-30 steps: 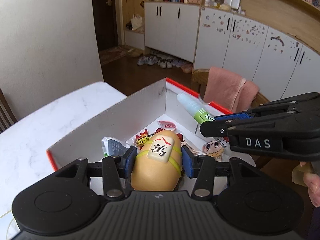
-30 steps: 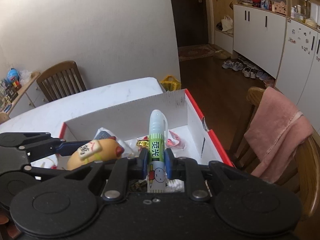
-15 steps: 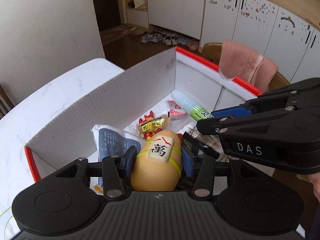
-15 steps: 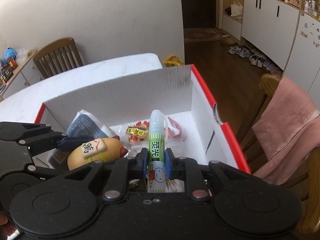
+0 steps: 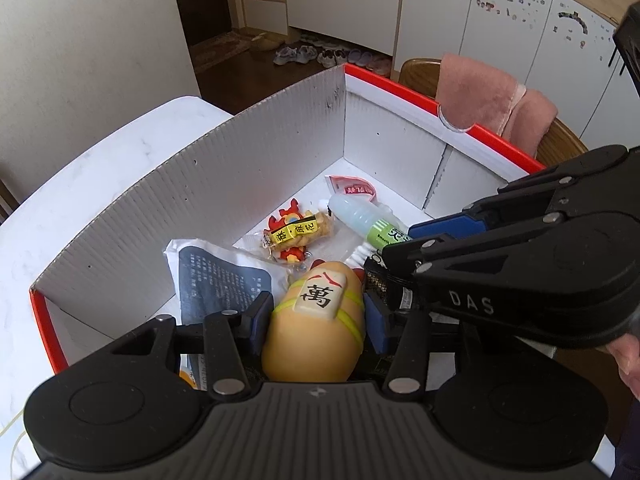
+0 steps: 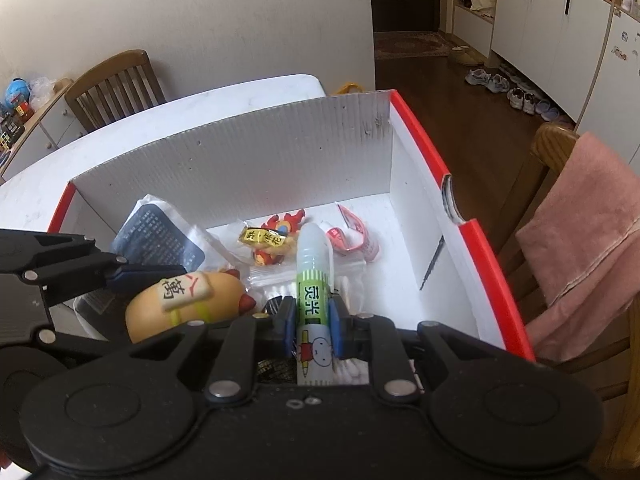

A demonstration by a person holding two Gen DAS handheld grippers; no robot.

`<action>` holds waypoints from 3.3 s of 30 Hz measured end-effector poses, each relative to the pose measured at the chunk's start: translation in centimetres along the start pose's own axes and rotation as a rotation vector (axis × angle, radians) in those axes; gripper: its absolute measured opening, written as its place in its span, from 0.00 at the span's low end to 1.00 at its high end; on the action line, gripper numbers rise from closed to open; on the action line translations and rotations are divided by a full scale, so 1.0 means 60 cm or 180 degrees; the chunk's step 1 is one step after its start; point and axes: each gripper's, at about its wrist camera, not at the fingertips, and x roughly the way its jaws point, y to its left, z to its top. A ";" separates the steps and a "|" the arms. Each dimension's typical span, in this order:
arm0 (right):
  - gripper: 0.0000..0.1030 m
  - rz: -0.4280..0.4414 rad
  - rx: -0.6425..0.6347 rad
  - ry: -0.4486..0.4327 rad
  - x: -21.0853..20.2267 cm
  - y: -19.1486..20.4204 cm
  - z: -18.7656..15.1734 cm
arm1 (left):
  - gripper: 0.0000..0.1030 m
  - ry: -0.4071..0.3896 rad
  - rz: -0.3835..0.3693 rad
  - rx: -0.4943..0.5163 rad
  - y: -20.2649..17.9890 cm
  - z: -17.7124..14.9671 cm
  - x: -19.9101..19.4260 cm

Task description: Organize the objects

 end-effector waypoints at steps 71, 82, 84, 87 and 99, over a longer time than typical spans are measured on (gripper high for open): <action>0.99 -0.0052 -0.0083 -0.1289 -0.276 0.193 -0.177 | 1.00 -0.1227 -0.0040 -0.0705 0.110 -0.220 -0.349; 0.99 -0.0055 -0.0025 -0.1331 -0.289 0.214 -0.194 | 1.00 -0.1243 -0.0095 -0.0651 0.111 -0.242 -0.359; 0.99 -0.0068 -0.0026 -0.1342 -0.292 0.216 -0.195 | 1.00 -0.1259 -0.0087 -0.0613 0.110 -0.243 -0.360; 0.99 -0.0099 -0.0019 -0.1368 -0.296 0.218 -0.195 | 1.00 -0.1264 -0.0090 -0.0558 0.107 -0.243 -0.361; 0.99 -0.0186 0.0064 -0.1387 -0.305 0.212 -0.200 | 1.00 -0.1315 -0.0176 -0.0343 0.084 -0.233 -0.361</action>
